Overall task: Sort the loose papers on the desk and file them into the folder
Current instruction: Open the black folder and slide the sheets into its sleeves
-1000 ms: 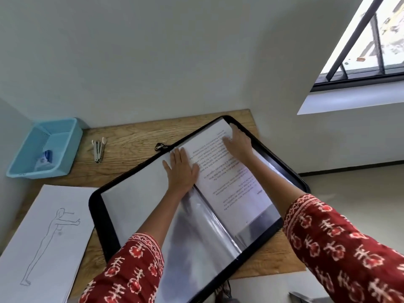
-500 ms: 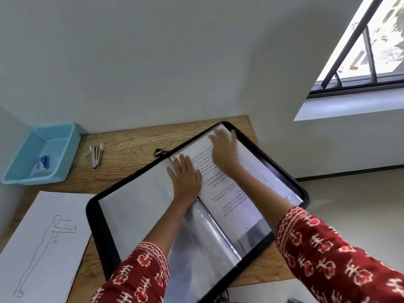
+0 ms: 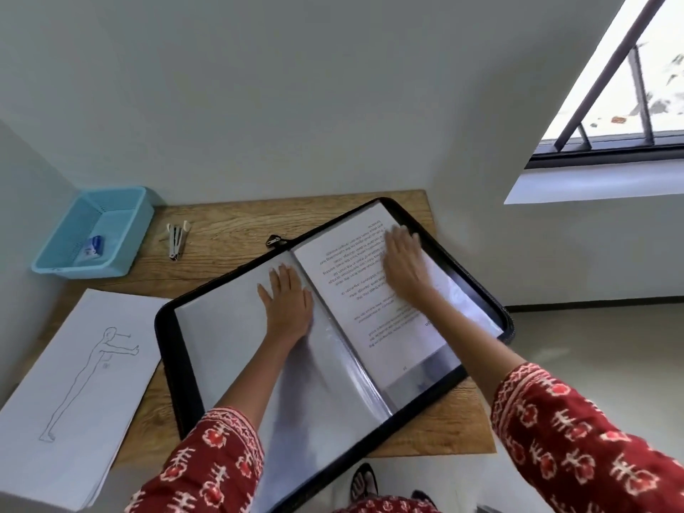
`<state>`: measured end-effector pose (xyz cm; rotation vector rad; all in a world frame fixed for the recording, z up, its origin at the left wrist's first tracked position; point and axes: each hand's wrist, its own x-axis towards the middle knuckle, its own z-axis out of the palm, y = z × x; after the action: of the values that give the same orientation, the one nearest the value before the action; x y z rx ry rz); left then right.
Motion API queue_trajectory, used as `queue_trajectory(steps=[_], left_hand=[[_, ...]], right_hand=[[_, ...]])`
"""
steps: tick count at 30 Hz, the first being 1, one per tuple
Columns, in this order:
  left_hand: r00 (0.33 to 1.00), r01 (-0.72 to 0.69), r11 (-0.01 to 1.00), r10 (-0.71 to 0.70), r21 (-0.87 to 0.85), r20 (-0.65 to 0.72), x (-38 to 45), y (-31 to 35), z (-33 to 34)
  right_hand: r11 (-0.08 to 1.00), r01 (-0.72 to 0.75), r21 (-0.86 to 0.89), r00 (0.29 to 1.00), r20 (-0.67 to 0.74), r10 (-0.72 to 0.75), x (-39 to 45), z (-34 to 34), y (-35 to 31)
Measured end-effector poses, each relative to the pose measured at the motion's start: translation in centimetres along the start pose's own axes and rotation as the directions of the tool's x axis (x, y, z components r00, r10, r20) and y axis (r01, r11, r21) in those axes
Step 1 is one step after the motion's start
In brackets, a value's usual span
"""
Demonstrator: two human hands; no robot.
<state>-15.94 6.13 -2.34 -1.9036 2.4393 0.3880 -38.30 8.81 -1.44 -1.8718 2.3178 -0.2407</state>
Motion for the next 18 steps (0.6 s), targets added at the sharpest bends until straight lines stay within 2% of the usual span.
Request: queue_trajectory(steps=[3, 6, 10, 13, 16, 18], left_hand=[[0.996, -0.083, 0.996, 0.083, -0.023, -0.02, -1.8, 3.3, 0.2], [0.988, -0.153, 0.988, 0.153, -0.01, -0.004, -5.0, 6.1, 1.4], [0.992, -0.122, 0.991, 0.123, 0.058, -0.011, -7.4, 5.8, 2.4], [0.999, -0.046, 0.998, 0.045, 0.052, 0.009, -8.9, 5.4, 2.2], [1.0, 0.007, 1.0, -0.007, -0.003, 0.016, -10.8, 6.7, 2.5], [1.0, -0.017, 0.999, 0.018, -0.033, 0.025, -12.1, 8.1, 3.0]], right_hand=[[0.985, 0.171, 0.031, 0.983, 0.07, -0.173, -2.7, 1.1, -3.9], [0.974, 0.226, 0.031, 0.963, 0.146, -0.228, -5.4, 1.9, -4.3], [0.983, 0.166, 0.073, 0.979, 0.105, -0.173, -8.1, 1.4, 1.2], [0.996, 0.067, 0.06, 0.991, 0.108, -0.073, -9.3, 0.3, 5.1], [0.998, -0.039, 0.053, 0.998, 0.061, 0.036, -10.1, -0.1, 4.1], [0.999, 0.001, 0.048, 1.0, 0.027, -0.002, -11.0, 0.1, 1.8]])
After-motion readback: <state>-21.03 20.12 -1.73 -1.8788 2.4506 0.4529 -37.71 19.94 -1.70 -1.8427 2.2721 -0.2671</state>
